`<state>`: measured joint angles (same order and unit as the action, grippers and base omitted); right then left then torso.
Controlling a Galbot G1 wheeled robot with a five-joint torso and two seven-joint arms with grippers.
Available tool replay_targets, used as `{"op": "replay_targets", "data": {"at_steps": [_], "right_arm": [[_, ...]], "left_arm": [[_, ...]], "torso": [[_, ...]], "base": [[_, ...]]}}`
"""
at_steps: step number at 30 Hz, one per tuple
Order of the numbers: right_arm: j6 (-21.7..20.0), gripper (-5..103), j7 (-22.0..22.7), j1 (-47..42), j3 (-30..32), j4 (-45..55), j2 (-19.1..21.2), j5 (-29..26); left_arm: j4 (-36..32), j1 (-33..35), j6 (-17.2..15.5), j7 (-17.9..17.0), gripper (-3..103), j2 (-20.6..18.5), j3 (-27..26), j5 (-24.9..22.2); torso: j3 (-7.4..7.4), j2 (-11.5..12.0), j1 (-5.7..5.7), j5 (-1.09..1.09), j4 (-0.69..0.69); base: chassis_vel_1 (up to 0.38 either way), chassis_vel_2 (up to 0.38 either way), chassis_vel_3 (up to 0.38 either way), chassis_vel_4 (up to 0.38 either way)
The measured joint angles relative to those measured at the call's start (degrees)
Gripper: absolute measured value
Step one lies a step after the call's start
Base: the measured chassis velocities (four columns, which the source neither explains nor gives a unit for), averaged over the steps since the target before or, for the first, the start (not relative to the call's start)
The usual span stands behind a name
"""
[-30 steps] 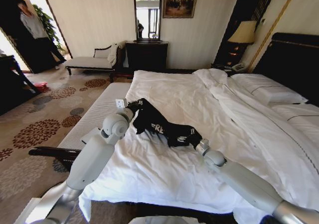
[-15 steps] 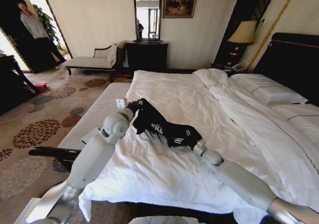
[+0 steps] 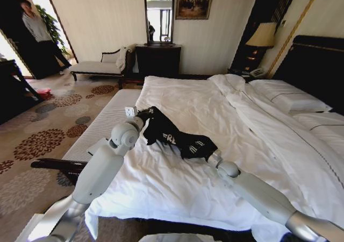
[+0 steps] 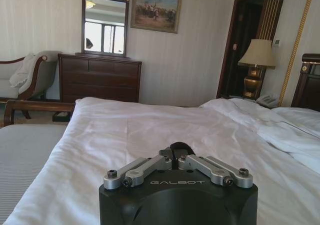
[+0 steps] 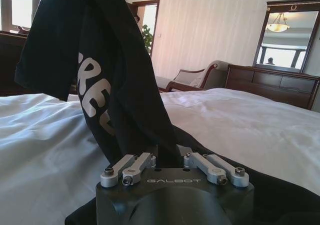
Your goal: Fold the clothes on the bed.
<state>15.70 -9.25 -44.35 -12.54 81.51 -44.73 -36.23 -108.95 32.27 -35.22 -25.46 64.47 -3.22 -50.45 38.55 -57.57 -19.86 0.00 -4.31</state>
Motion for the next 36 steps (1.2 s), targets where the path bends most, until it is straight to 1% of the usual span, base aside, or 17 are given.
{"op": "replay_targets", "data": {"at_steps": [1,2,4,5,7,11,15,22,23,24,26,31,32,33,34,35,36], "right_arm": [[0.4,18,-0.5,-0.6,0.4,0.0,0.2,0.0],[0.8,18,-1.0,-1.2,0.7,0.1,0.3,0.0],[1.8,7,-2.4,-2.6,1.8,0.5,0.6,-0.4],[1.8,7,-2.4,-2.6,1.8,0.5,0.6,-0.4],[3.0,1,-3.8,-4.1,2.9,0.8,0.6,-1.2],[3.9,0,-4.5,-5.9,4.8,1.8,0.7,-2.4],[4.4,0,-4.0,-8.1,8.7,4.1,0.9,-3.7],[4.3,0,-2.0,-8.7,9.7,4.0,0.4,-3.3],[4.3,-3,-1.6,-8.4,9.5,3.5,0.1,-3.2],[4.2,1,-1.5,-8.0,9.0,3.1,-0.1,-3.1],[4.0,1,-1.5,-7.6,8.6,2.7,-0.2,-3.0],[3.5,28,-1.3,-4.7,5.6,0.1,-1.6,-1.4],[3.5,28,-1.3,-4.7,5.6,0.1,-1.6,-1.4],[3.5,33,-1.3,-4.1,5.0,-0.3,-1.8,-1.0],[3.5,33,-1.3,-3.7,4.5,-0.6,-2.0,-0.7],[3.5,39,-1.2,-3.2,4.0,-0.9,-2.1,-0.3],[3.5,39,-1.2,-3.2,4.0,-0.9,-2.1,-0.3]], "left_arm": [[0.0,0.0,0.0,0.0,0,0.0,0.0,0.0],[0.0,0.0,0.0,0.0,0,0.0,-0.1,0.0],[0.0,0.0,0.1,0.0,0,0.0,-0.4,0.0],[0.0,0.0,0.1,0.0,0,0.0,-0.4,0.0],[0.1,0.0,0.2,0.0,0,0.0,-0.5,0.0],[0.2,-0.2,0.2,0.0,0,0.0,-0.5,0.1],[-0.2,-0.3,0.2,-0.1,0,-0.3,-0.6,-0.2],[-0.7,0.3,0.3,-0.1,0,-0.2,-0.6,-0.1],[-0.9,0.5,0.3,-0.2,0,-0.2,-0.6,-0.1],[-1.1,0.6,0.3,-0.2,0,-0.3,-0.6,-0.1],[-1.3,0.7,0.3,-0.2,0,-0.3,-0.6,-0.1],[-2.0,1.1,0.3,-0.4,0,-0.9,-0.7,-0.3],[-2.0,1.1,0.3,-0.4,0,-0.9,-0.7,-0.3],[-2.1,1.2,0.2,-0.4,0,-1.0,-0.8,-0.4],[-2.2,1.3,0.2,-0.4,0,-1.0,-0.8,-0.4],[-2.2,1.3,0.2,-0.4,0,-1.1,-0.9,-0.4],[-2.2,1.3,0.2,-0.4,0,-1.1,-0.9,-0.4]], "torso": [[0.0,0.0,0.0,0.0,0.0],[0.0,0.0,0.0,0.0,0.0],[0.0,0.0,0.0,0.0,0.0],[0.0,0.0,0.0,0.0,0.0],[0.0,0.0,0.0,0.02,-0.01],[0.0,0.0,0.0,0.01,-0.01],[0.0,0.0,0.0,0.0,0.0],[0.0,0.0,0.0,0.01,0.0],[0.0,0.0,0.0,0.0,0.0],[0.0,0.0,0.0,0.0,-0.01],[0.0,0.0,0.0,0.0,0.0],[0.0,0.0,0.0,0.0,0.01],[0.0,0.0,0.0,0.0,0.01],[0.0,0.0,0.0,0.0,0.0],[0.0,0.0,0.0,0.0,0.01],[0.0,0.0,0.0,0.0,0.0],[0.0,0.0,0.0,0.0,0.0]], "base": [[0.0,0.0,0.0,0.0],[0.0,0.0,0.0,0.0],[0.0,0.0,0.0,0.0],[0.0,0.0,0.0,0.0],[0.0,0.0,0.0,0.0],[0.0,0.0,0.0,0.0],[0.0,0.0,0.0,0.0],[0.0,0.0,0.0,0.0],[0.0,0.0,0.0,0.0],[0.0,0.0,0.0,0.0],[0.0,0.0,0.0,0.0],[0.0,0.0,0.0,0.0],[0.0,0.0,0.0,0.0],[0.0,0.0,0.0,0.0],[0.0,0.0,0.0,0.0],[0.0,0.0,0.0,0.0],[0.0,0.0,0.0,0.0]]}}
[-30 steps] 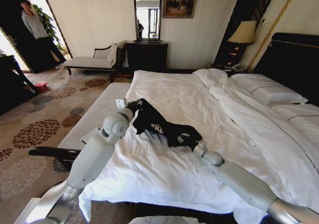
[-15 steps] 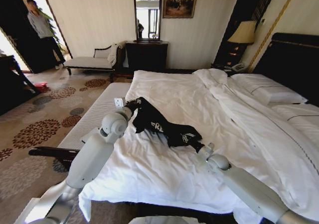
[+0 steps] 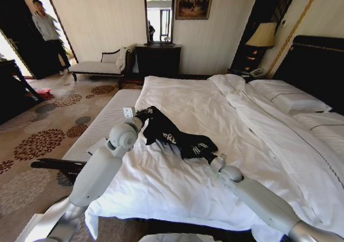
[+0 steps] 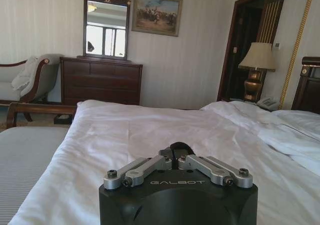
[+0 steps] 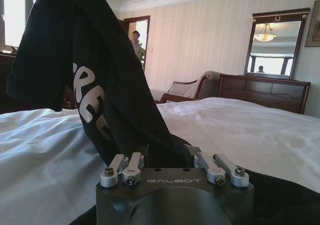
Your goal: Fold the clothes on the bed.
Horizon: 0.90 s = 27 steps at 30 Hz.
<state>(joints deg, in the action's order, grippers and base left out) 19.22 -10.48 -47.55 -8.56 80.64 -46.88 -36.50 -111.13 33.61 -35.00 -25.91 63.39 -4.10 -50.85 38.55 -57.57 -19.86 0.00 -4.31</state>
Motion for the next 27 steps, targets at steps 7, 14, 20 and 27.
{"op": "replay_targets", "data": {"at_steps": [7,14,20,27], "right_arm": [[0.2,66,0.8,1.5,-1.2,-0.9,-0.4,1.6],[0.3,93,1.1,2.9,-2.0,-1.4,-0.3,2.5],[1.2,100,-0.2,6.1,-4.4,-3.8,-0.6,1.5],[3.0,83,-13.7,8.5,-5.4,-7.8,-1.0,-6.8]], "left_arm": [[-0.2,0.1,-0.1,0.0,0,-0.2,-0.1,-0.1],[-0.3,0.2,-0.2,-0.1,0,-0.2,-0.1,-0.2],[-0.4,0.2,-0.2,-0.1,0,-0.1,0.0,-0.2],[-0.7,0.7,-0.2,-0.2,0,-0.5,-0.2,-0.2]], "torso": [[0.0,0.0,0.0,0.0,-0.01],[0.0,0.0,0.0,0.0,-0.01],[0.0,0.0,0.0,0.0,-0.01],[0.0,0.0,0.0,0.01,0.0]], "base": [[0.0,0.0,0.0,0.0],[0.0,0.0,0.0,0.0],[0.0,0.0,0.0,0.0],[0.0,0.0,0.0,0.0]]}}
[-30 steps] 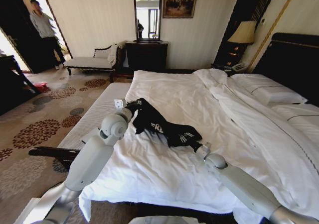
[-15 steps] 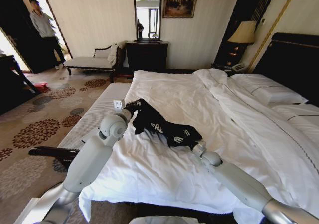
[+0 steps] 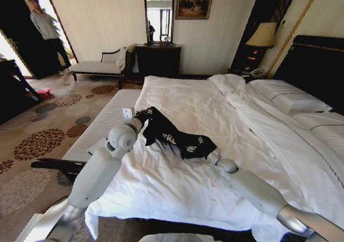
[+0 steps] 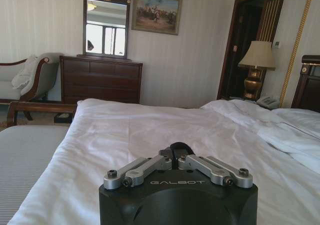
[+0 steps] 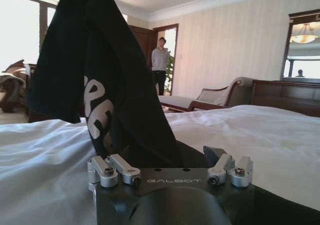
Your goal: Fold the clothes on the bed.
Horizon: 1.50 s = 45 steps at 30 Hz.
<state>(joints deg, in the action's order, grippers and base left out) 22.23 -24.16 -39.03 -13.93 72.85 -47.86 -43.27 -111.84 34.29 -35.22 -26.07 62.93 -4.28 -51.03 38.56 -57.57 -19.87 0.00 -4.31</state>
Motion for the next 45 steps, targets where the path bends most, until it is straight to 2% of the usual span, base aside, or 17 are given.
{"op": "replay_targets", "data": {"at_steps": [1,3,7,8,12,13,14,15,16,17,18,21,24,29,34,36,45], "right_arm": [[0.0,78,-1.5,0.0,0.0,-0.1,0.1,-0.6],[0.0,78,-2.6,0.0,0.0,-0.2,0.2,-0.9],[-0.3,56,-4.8,-0.2,0.0,-0.6,0.5,-1.0],[-0.3,56,-4.8,-0.2,0.0,-0.6,0.5,-1.0],[-0.8,39,-3.8,-0.3,0.2,-1.0,0.5,0.2],[-0.8,39,-3.8,-0.3,0.2,-1.0,0.5,0.2],[-1.1,34,-2.5,-0.2,0.3,-1.2,0.5,1.1],[-1.2,34,-2.1,-0.1,0.3,-1.2,0.5,1.3],[-1.4,24,-0.8,0.0,0.3,-1.4,0.4,1.8],[-1.5,24,-0.3,0.1,0.3,-1.5,0.4,1.9],[-1.5,24,-0.3,0.1,0.3,-1.5,0.4,1.9],[-1.6,7,0.2,0.3,0.3,-1.6,0.3,2.5],[-1.6,1,-0.1,0.3,0.3,-1.6,0.3,2.4],[-0.5,0,-3.4,-0.3,1.3,-1.0,0.5,1.8],[0.4,0,-4.1,-2.7,6.3,2.8,0.9,-0.3],[0.4,0,-1.7,-5.9,12.2,7.3,2.0,-1.9],[0.1,0,6.1,-14.8,26.1,18.6,6.4,-4.4]], "left_arm": [[0.0,0.1,0.0,0.0,0,-0.1,-0.1,0.0],[-0.1,0.1,0.0,0.0,0,-0.2,-0.1,0.0],[-0.2,0.2,0.0,-0.1,0,-0.4,-0.2,0.0],[-0.2,0.2,0.0,-0.1,0,-0.4,-0.2,0.0],[-0.2,0.2,0.0,-0.1,0,-0.2,-0.1,0.0],[-0.2,0.2,0.0,-0.1,0,-0.2,-0.1,0.0],[-0.2,0.2,0.0,-0.1,0,-0.1,0.0,0.0],[-0.2,0.3,0.0,-0.1,0,-0.1,0.0,0.0],[-0.1,0.3,0.0,-0.1,0,0.0,0.0,0.0],[-0.1,0.4,0.0,-0.1,0,0.0,0.1,0.0],[-0.1,0.4,0.0,-0.1,0,0.0,0.1,0.0],[-0.1,0.4,0.0,-0.1,0,0.0,0.1,0.1],[-0.1,0.2,0.0,-0.1,0,0.0,0.1,0.0],[0.3,-0.3,0.0,-0.1,0,0.0,0.0,0.0],[0.8,-0.9,0.1,-0.1,0,0.3,-0.4,0.0],[0.9,-1.2,0.2,-0.1,0,0.3,-0.8,-0.4],[-1.3,-0.7,0.5,-0.1,0,-0.2,-1.6,-1.5]], "torso": [[0.0,0.0,0.0,0.0,0.0],[0.0,0.0,0.0,0.0,0.0],[0.0,0.0,0.0,0.0,-0.01],[0.0,0.0,0.0,0.0,-0.01],[0.0,0.0,0.0,0.0,-0.01],[0.0,0.0,0.0,0.0,-0.01],[0.0,0.0,0.0,0.0,-0.01],[0.0,0.0,0.0,0.0,-0.01],[0.0,0.0,0.0,0.0,0.0],[0.0,0.0,0.0,0.0,0.0],[0.0,0.0,0.0,0.0,0.0],[0.0,0.0,0.0,0.0,0.0],[0.0,0.0,0.0,0.0,0.0],[0.0,0.0,0.0,0.0,0.0],[0.0,0.0,0.0,0.01,0.0],[0.0,0.0,0.0,0.0,0.0],[0.0,0.0,0.0,0.0,-0.03]], "base": [[0.0,0.0,0.0,0.0],[0.0,0.0,0.0,0.0],[0.0,0.0,0.0,0.0],[0.0,0.0,0.0,0.0],[0.0,0.0,0.0,0.0],[0.0,0.0,0.0,0.0],[0.0,0.0,0.0,0.0],[0.0,0.0,0.0,0.0],[0.0,0.0,0.0,0.0],[0.0,0.0,0.0,0.0],[0.0,0.0,0.0,0.0],[0.0,0.0,0.0,0.0],[0.0,0.0,0.0,0.0],[0.0,0.0,0.0,0.0],[0.0,0.0,0.0,0.0],[0.0,0.0,0.0,0.0],[0.0,0.0,0.0,0.0]]}}
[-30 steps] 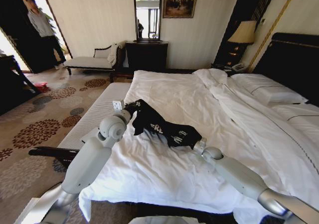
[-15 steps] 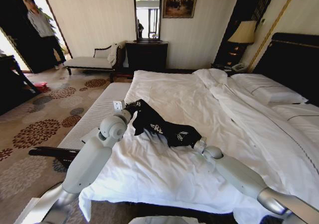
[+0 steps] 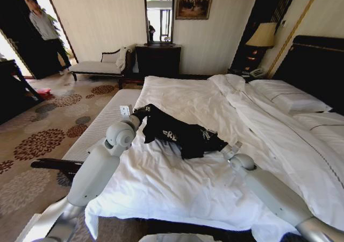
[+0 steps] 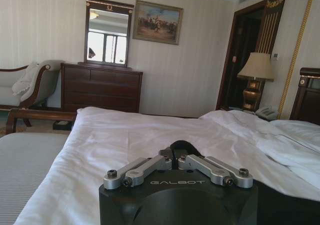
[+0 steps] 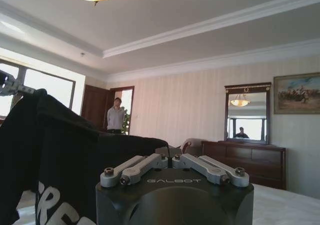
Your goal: Fold the clothes on the bed.
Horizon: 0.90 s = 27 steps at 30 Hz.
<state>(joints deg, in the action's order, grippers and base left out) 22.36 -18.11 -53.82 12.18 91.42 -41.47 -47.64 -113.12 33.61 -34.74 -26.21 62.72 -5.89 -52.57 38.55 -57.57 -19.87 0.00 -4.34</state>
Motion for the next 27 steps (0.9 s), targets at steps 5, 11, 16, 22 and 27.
{"op": "replay_targets", "data": {"at_steps": [5,11,16,22,27], "right_arm": [[-0.3,0,2.7,-5.8,9.2,9.7,2.2,-2.1],[-0.2,0,6.2,-10.5,15.9,18.5,4.0,-4.5],[-1.3,0,7.7,-15.9,23.3,26.8,7.1,-7.1],[-1.8,0,7.9,-23.8,33.9,33.2,10.5,-9.9],[-3.2,0,9.7,-30.8,46.4,40.3,13.8,-14.4]], "left_arm": [[-3.2,1.5,0.8,-0.4,0,-1.3,-2.2,-2.0],[-8.4,3.5,2.6,0.9,0,-3.7,-5.5,-5.1],[-13.5,1.8,4.1,1.5,0,-7.8,-7.9,-10.1],[-17.5,-1.6,5.4,1.4,0,-12.7,-9.7,-14.9],[-21.8,-6.2,6.9,1.3,0,-19.2,-11.5,-21.3]], "torso": [[0.0,0.0,0.01,-0.01,0.03],[0.0,0.0,0.01,-0.01,0.03],[-0.01,0.0,0.01,0.0,0.04],[-0.01,0.0,0.01,0.0,0.01],[-0.01,0.0,0.01,-0.02,0.02]], "base": [[0.0,0.0,0.0,0.0],[0.0,0.0,0.0,0.0],[0.0,0.0,0.0,0.0],[0.0,0.0,0.0,0.0],[0.0,0.0,0.0,0.0]]}}
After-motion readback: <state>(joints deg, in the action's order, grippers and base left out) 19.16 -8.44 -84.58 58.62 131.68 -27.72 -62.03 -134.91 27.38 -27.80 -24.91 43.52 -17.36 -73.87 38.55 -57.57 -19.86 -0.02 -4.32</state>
